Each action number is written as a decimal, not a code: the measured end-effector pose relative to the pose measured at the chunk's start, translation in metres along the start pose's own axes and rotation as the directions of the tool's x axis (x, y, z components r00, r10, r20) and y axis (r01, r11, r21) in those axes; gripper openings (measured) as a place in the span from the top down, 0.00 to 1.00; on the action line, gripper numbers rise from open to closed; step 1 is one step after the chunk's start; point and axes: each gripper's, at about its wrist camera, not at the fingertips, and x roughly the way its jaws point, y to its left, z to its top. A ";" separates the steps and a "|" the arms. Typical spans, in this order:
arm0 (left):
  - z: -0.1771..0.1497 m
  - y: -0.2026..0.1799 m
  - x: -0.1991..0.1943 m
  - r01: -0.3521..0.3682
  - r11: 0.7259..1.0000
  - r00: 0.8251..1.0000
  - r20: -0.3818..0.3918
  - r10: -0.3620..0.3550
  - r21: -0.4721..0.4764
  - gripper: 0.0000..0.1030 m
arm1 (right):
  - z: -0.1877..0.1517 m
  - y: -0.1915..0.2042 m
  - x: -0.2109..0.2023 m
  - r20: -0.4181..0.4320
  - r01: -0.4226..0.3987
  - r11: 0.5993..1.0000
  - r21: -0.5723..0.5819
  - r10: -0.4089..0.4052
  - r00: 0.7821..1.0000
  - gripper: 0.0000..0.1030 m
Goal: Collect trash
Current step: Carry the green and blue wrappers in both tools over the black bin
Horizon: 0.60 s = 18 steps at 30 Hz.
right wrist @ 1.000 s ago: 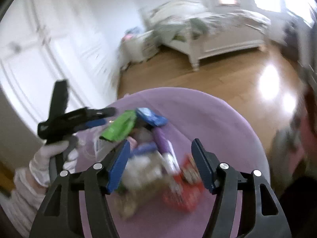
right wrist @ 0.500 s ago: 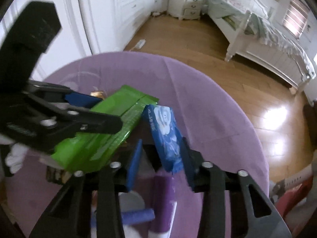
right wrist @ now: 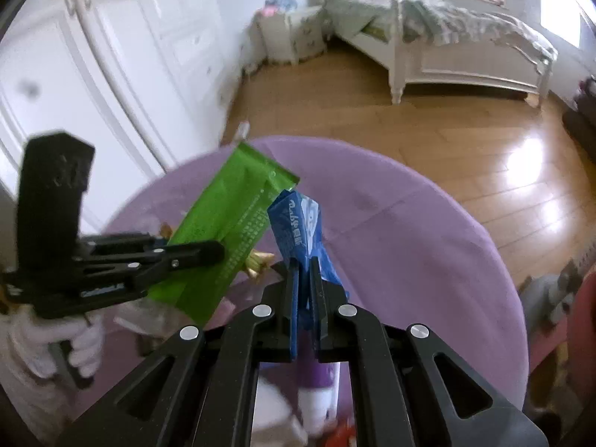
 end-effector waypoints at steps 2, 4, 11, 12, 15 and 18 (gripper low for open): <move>-0.002 -0.010 -0.014 0.011 1.000 0.999 0.038 -0.012 0.015 0.90 | -0.009 -0.006 -0.034 0.072 -0.027 0.999 0.043 0.024 0.997 0.94; -0.006 -0.025 -0.032 0.039 0.999 0.996 0.085 -0.042 0.033 0.90 | -0.019 -0.016 -0.067 0.144 -0.055 0.995 0.085 0.043 0.989 0.94; -0.021 -0.088 -0.069 0.137 0.984 0.975 0.160 -0.154 0.117 0.90 | -0.084 -0.052 -0.159 0.323 -0.145 0.959 0.244 0.061 0.944 0.94; -0.024 -0.094 -0.067 0.149 0.981 0.975 0.144 -0.166 0.125 0.90 | -0.096 -0.057 -0.166 0.327 -0.152 0.953 0.262 0.061 0.943 0.94; -0.036 -0.104 -0.051 0.175 0.976 0.981 0.066 -0.185 0.132 0.89 | -0.125 -0.064 -0.178 0.323 -0.155 0.942 0.299 0.053 0.945 0.94; -0.058 -0.100 -0.021 0.154 0.982 0.988 -0.032 -0.151 0.111 0.89 | -0.159 -0.073 -0.180 0.294 -0.146 0.927 0.345 0.041 0.955 0.94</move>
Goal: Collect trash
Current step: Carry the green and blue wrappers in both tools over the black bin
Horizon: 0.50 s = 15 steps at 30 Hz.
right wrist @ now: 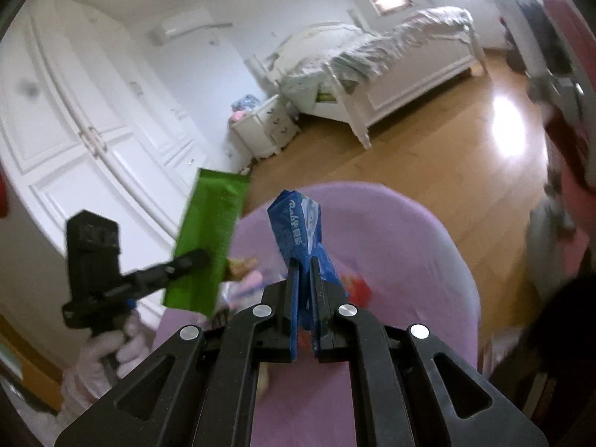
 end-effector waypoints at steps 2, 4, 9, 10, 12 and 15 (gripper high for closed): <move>-0.020 0.007 0.015 0.012 0.999 0.999 -0.051 -0.014 -0.047 0.89 | -0.019 -0.006 -0.003 -0.023 0.019 1.000 0.014 -0.019 1.000 0.94; -0.032 0.011 0.017 -0.015 0.999 0.998 -0.056 0.013 -0.041 0.89 | -0.039 -0.007 -0.003 -0.046 0.031 0.999 0.022 -0.030 0.999 0.94; -0.041 0.014 0.003 -0.040 0.998 0.998 0.044 0.043 -0.054 0.86 | -0.065 -0.010 0.007 -0.078 0.022 0.999 0.045 -0.018 0.997 0.94; -0.041 0.015 0.001 -0.058 0.997 0.996 0.067 0.061 -0.050 0.86 | -0.067 -0.010 0.009 -0.082 0.017 0.999 0.048 -0.013 0.997 0.94; -0.039 0.018 -0.002 -0.054 0.997 0.994 0.087 0.058 -0.054 0.86 | -0.069 -0.008 0.012 -0.088 0.008 0.999 0.050 -0.004 0.996 0.94; -0.037 0.014 0.000 -0.060 0.998 0.994 0.091 0.062 -0.028 0.88 | -0.068 -0.007 0.017 -0.088 0.003 0.999 0.049 0.001 0.996 0.94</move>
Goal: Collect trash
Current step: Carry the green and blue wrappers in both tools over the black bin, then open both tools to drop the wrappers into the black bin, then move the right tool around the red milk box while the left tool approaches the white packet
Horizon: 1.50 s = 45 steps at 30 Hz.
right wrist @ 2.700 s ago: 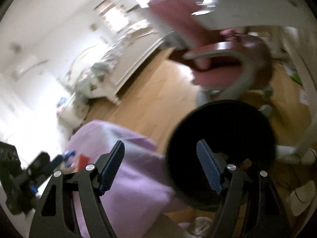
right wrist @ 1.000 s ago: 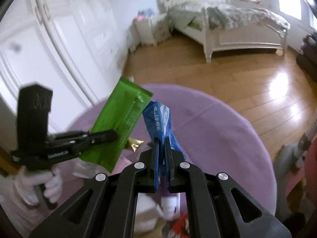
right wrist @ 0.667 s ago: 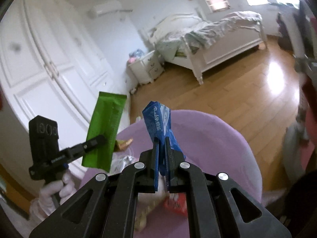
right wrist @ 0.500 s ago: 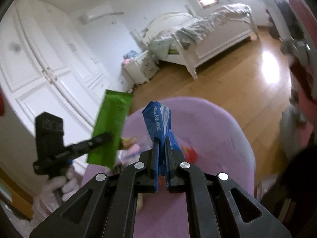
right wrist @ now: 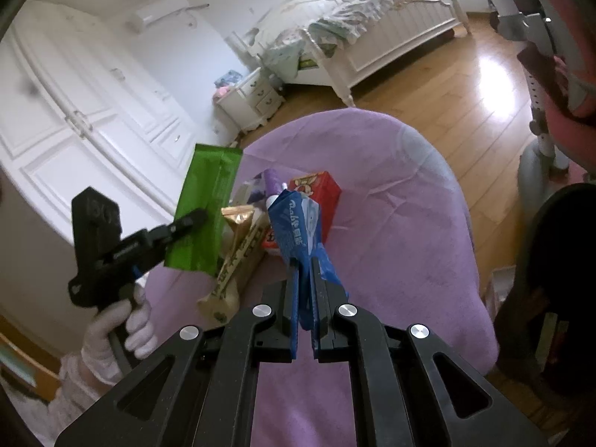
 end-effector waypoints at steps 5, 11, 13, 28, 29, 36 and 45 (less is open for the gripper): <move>0.002 -0.029 -0.001 0.055 0.997 0.998 -0.002 -0.055 0.052 0.89 | -0.002 -0.009 -0.015 0.060 0.009 1.000 0.029 -0.011 0.998 0.94; 0.006 -0.085 0.017 0.191 0.978 0.981 -0.029 -0.190 0.078 0.89 | 0.004 -0.050 -0.069 0.194 0.060 0.989 0.135 -0.086 0.977 0.94; 0.005 -0.113 0.034 0.251 0.963 0.967 -0.059 -0.246 0.097 0.89 | 0.002 -0.069 -0.092 0.243 0.097 0.978 0.186 -0.141 0.960 0.94; -0.047 -0.256 0.194 0.417 0.893 0.869 -0.362 -0.336 0.172 0.86 | -0.045 -0.195 -0.162 0.262 0.217 0.850 0.480 -0.375 0.889 0.93; -0.049 -0.261 0.203 0.406 0.897 0.869 -0.378 -0.320 0.174 0.86 | -0.047 -0.199 -0.164 0.258 0.220 0.843 0.490 -0.382 0.888 0.92; -0.057 -0.272 0.205 0.372 0.905 0.886 -0.371 -0.279 0.208 0.09 | -0.056 -0.214 -0.184 0.276 0.227 0.804 0.550 -0.431 0.859 0.39; -0.038 -0.252 0.131 0.330 0.909 0.931 -0.249 -0.268 0.253 0.09 | -0.041 -0.178 -0.161 0.271 0.221 0.850 0.478 -0.381 0.884 0.39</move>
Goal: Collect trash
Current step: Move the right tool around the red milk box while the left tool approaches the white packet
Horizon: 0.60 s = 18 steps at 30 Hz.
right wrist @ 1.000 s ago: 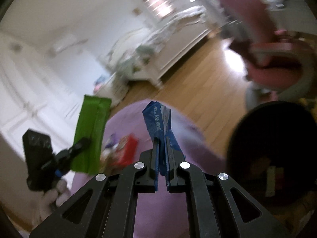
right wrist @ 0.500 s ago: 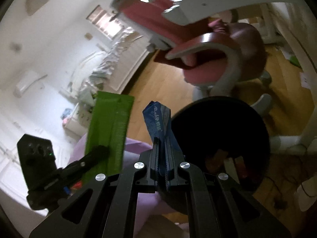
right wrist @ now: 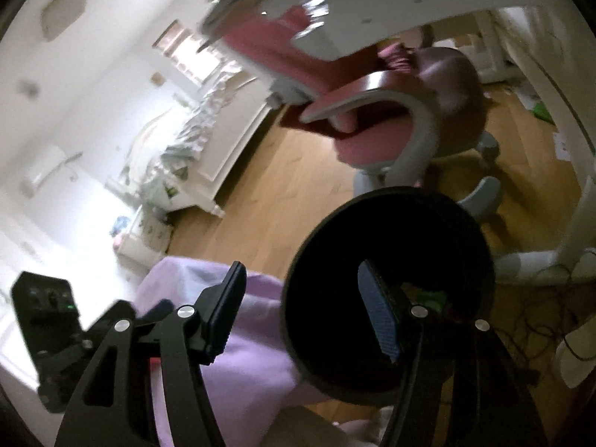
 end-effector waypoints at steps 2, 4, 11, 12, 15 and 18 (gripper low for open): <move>-0.002 0.008 -0.027 -0.025 1.000 0.999 0.043 0.026 -0.014 0.09 | -0.004 0.020 0.007 -0.027 -0.028 0.999 -0.036 0.027 0.999 0.39; -0.007 0.022 -0.063 -0.072 0.997 0.992 0.104 0.075 -0.034 0.09 | -0.011 0.048 0.016 -0.059 -0.068 0.994 -0.086 0.063 0.996 0.39; -0.037 0.096 -0.177 -0.326 0.935 0.908 0.231 0.350 -0.136 0.09 | -0.053 0.150 0.050 -0.214 -0.213 0.945 -0.247 0.161 0.963 0.39; -0.042 0.109 -0.193 -0.377 0.914 0.884 0.237 0.403 -0.146 0.08 | -0.060 0.164 0.057 -0.244 -0.237 0.935 -0.264 0.173 0.954 0.39; -0.056 0.147 -0.227 -0.529 0.839 0.812 0.210 0.545 -0.128 0.05 | -0.075 0.196 0.076 -0.311 -0.281 0.918 -0.281 0.190 0.931 0.39; -0.063 0.183 -0.247 -0.629 0.776 0.761 0.172 0.626 -0.041 0.05 | -0.081 0.222 0.095 -0.342 -0.285 0.913 -0.292 0.179 0.923 0.39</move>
